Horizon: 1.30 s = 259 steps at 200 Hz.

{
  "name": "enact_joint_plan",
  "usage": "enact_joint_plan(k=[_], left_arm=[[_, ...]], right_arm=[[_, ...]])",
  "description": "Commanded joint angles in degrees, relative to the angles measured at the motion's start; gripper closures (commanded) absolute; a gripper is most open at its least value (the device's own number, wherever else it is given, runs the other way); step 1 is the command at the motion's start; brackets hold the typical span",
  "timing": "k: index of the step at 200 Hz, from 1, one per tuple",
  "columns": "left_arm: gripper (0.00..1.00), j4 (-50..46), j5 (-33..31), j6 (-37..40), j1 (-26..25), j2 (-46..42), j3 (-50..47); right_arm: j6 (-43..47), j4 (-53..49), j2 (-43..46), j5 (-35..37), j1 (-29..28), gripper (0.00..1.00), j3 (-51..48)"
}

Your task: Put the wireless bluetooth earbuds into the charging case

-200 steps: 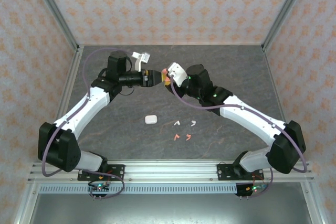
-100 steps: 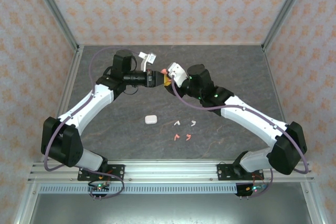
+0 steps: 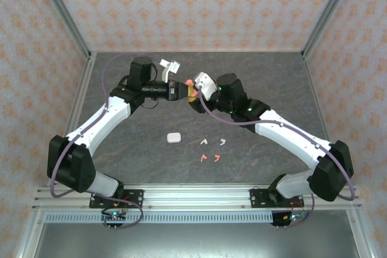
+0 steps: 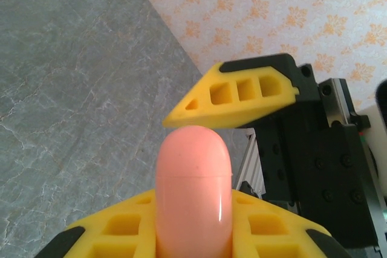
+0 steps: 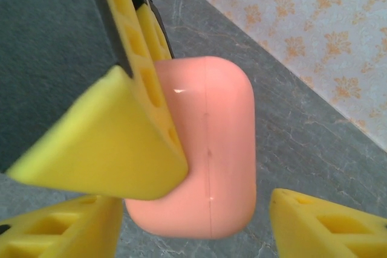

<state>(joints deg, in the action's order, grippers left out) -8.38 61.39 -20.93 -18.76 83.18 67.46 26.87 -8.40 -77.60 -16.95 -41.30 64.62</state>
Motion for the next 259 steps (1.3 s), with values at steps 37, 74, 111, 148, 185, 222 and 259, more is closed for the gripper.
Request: enact_joint_plan(k=[37,74,111,148,185,222,259], left_arm=[[0.95,-0.4,-7.5,4.6,-0.2,-4.1,0.6],[1.0,13.4,-12.1,3.2,-1.3,-8.0,-4.7],[1.0,24.8,-16.9,4.6,-4.9,-12.4,-10.5],[1.0,27.8,-18.2,7.1,-8.0,-13.1,-11.6],[1.0,28.6,-18.2,7.5,-9.4,-12.3,-11.2],[1.0,27.4,-17.1,8.1,-10.1,-11.9,-10.2],[1.0,26.8,-16.1,8.6,-10.3,-12.5,-10.0]], right_arm=[[-11.2,-0.5,8.2,-26.0,12.3,0.13,-1.3],[-26.4,10.3,9.5,-32.3,19.3,0.13,-4.9],[-40.4,26.3,9.5,-31.6,19.2,0.14,-8.4],[-41.8,29.1,8.3,-32.1,16.8,0.13,-6.7],[-38.4,25.1,7.6,-31.3,15.4,0.13,-5.4],[-36.9,24.1,7.0,-29.1,15.4,0.13,-5.6],[-36.7,22.6,5.7,-27.1,15.4,0.13,-4.8]])
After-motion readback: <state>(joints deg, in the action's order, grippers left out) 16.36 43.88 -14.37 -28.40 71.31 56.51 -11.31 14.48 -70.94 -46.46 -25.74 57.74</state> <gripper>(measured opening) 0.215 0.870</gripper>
